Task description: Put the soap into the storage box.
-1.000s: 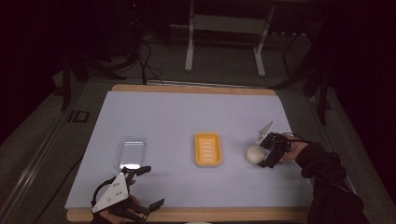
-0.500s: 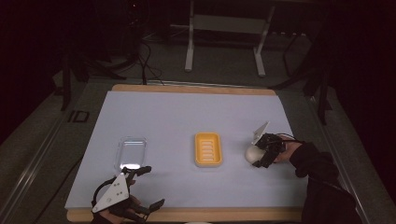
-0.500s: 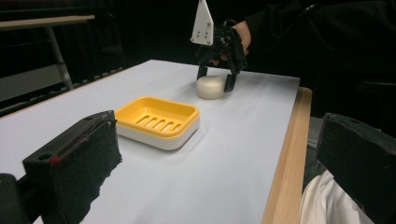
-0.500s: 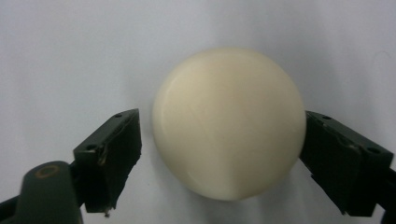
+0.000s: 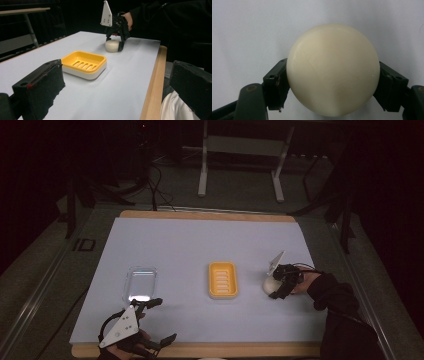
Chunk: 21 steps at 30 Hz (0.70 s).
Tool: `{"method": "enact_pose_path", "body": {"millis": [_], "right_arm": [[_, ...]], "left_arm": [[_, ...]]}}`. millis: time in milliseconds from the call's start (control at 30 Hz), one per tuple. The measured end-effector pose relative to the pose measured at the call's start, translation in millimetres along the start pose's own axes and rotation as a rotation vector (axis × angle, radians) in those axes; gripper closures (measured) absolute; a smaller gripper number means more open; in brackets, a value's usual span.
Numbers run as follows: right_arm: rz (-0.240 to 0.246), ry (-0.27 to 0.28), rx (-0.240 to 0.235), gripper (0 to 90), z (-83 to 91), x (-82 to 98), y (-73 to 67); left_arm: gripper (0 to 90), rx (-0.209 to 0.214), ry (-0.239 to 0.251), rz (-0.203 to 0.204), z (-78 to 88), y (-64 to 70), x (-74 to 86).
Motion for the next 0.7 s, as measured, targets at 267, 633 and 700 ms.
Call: {"method": "enact_pose_path", "body": {"millis": [267, 633, 700], "right_arm": [[0.033, -0.004, -0.044, 24.8, 7.3, 0.5, -2.8], [0.054, 0.019, -0.044, 24.8, 29.6, -6.3, 0.4], [0.059, 0.018, -0.048, 24.8, 34.2, -7.8, 0.9]], "left_arm": [[0.1, 0.0, -0.002, 0.0, -0.2, 0.1, 0.2], [0.1, 0.0, -0.002, -0.001, -0.3, 0.0, 0.1], [0.1, 0.0, -0.001, -0.001, -0.2, -0.1, 0.1]]}}
Point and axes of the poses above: each handheld gripper's, and its own axes: z roughly backward along the jaws, x roughly out of its underside, y roughly to its right, the point moved 3 cm from there along -z, roughly forward along the jaws, and after that the axes turned 14 degrees about x, right-handed, at the moved point
